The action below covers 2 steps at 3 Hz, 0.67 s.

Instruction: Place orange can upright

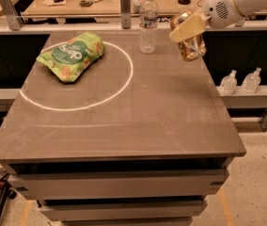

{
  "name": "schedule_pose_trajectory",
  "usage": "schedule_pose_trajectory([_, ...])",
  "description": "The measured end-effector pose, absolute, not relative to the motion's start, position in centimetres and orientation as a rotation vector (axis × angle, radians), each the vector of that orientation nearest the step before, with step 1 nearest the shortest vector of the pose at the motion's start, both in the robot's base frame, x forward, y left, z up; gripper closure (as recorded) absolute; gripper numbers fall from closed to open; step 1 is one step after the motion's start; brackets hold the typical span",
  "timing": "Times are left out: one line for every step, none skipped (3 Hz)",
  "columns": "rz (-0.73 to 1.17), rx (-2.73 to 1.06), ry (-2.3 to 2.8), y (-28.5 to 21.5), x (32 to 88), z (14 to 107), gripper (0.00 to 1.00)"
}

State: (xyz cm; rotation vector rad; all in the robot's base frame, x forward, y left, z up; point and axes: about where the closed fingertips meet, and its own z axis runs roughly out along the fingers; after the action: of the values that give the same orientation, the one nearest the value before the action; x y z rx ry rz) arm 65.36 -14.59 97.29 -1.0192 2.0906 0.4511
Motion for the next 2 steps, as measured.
schedule_pose_trajectory([0.451, -1.019, 2.091, -14.58, 65.37, 97.28, 1.00])
schedule_pose_trajectory([0.488, -0.971, 2.033, -13.94, 65.98, 97.45, 1.00])
